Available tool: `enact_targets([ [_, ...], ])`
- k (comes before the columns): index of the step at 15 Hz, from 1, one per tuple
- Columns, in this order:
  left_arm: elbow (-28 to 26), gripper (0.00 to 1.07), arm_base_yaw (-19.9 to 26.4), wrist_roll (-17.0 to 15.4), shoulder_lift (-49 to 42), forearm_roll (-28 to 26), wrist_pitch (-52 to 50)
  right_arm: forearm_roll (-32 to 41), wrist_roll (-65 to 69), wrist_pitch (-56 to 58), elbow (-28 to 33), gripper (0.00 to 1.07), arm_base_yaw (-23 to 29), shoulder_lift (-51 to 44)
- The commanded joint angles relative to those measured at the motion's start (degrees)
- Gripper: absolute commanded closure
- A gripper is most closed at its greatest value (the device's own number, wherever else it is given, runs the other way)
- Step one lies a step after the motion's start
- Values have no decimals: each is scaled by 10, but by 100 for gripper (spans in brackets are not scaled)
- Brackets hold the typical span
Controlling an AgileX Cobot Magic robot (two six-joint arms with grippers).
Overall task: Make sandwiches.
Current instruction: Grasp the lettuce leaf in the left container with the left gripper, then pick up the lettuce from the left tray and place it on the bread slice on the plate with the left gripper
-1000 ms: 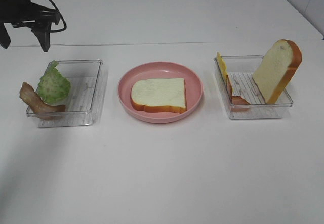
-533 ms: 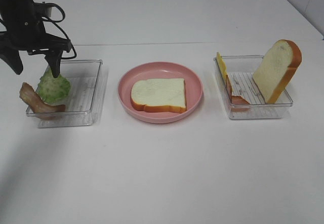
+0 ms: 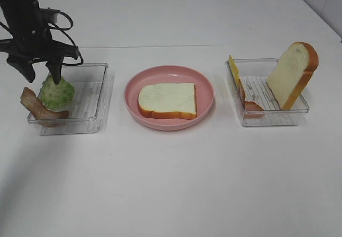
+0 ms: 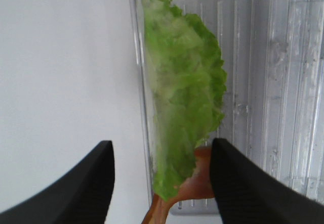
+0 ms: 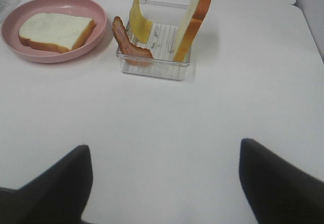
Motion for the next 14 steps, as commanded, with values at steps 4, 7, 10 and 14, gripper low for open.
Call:
enact_targets([
  [4,3,85,1,-11,2,3,-15,-1,1,-5,1,32,-3,-7],
  [7,3,107,1,-11,2,17,-12,-1,1,-5,1,32,-3,-7],
  [10,3,107,1,-11,-1,18,-11,-1,1,-5,1,32,-3,-7],
  [14,-7,107,1,-1,-47,-5,-17,-1,1,-5,1,32,-3,-7],
])
